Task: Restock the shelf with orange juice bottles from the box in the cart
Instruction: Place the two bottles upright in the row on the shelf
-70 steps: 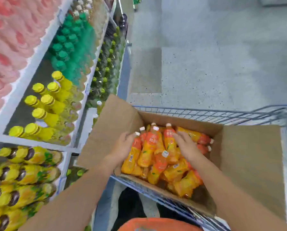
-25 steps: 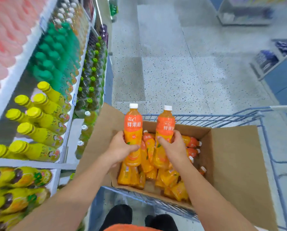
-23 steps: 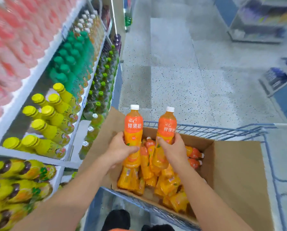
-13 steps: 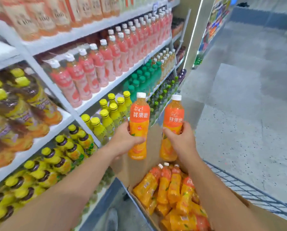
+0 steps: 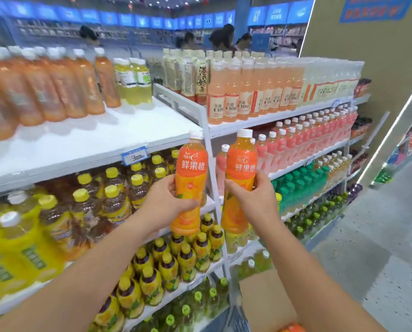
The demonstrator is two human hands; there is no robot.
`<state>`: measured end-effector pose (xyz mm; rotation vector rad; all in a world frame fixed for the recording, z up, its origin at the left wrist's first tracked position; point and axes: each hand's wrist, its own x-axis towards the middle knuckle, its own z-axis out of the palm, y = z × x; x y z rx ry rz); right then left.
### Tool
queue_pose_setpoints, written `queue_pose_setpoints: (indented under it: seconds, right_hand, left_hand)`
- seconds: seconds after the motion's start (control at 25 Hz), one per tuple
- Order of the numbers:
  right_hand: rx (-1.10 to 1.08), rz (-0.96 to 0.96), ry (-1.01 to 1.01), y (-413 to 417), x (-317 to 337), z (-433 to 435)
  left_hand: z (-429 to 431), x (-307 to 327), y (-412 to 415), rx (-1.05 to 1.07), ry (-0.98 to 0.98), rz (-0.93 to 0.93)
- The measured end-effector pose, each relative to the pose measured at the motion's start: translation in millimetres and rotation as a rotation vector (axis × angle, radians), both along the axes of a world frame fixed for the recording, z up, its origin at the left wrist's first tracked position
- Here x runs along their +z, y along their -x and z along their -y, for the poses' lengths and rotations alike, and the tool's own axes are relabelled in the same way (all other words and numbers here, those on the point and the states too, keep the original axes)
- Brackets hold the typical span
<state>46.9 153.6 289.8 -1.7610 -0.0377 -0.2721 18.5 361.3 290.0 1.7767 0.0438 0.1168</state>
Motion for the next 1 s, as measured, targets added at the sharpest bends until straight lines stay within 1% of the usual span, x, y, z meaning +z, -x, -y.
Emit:
queue_pose_setpoints:
  seconds: [0.28,0.48,0.68,0.84,1.0]
  right_hand:
    - [0.192,0.142,0.000,-15.7,64.7,-176.5]
    - [0.290,0.165,-0.011,-27.6,86.3,-285.4]
    - [0.425,0.185,-0.030,-41.3,98.8,-374.9]
    - [0.567,0.189,-0.062,-54.5,106.9,-438.5]
    - [0.680,0.193,-0.078,-65.3,109.6,-487.7]
  left_hand:
    - [-168.4,70.3,24.4,0.231,-0.039,0.184]
    - [-268.3,93.1,38.9,0.359,-0.043,0.237]
    - [-340.8,96.8,43.5,0.524,-0.030,0.245]
    - [-379.6,104.6,49.9,0.643,-0.015,0.246]
    - [-410.2,109.3,53.5,0.739,-0.069,0.228]
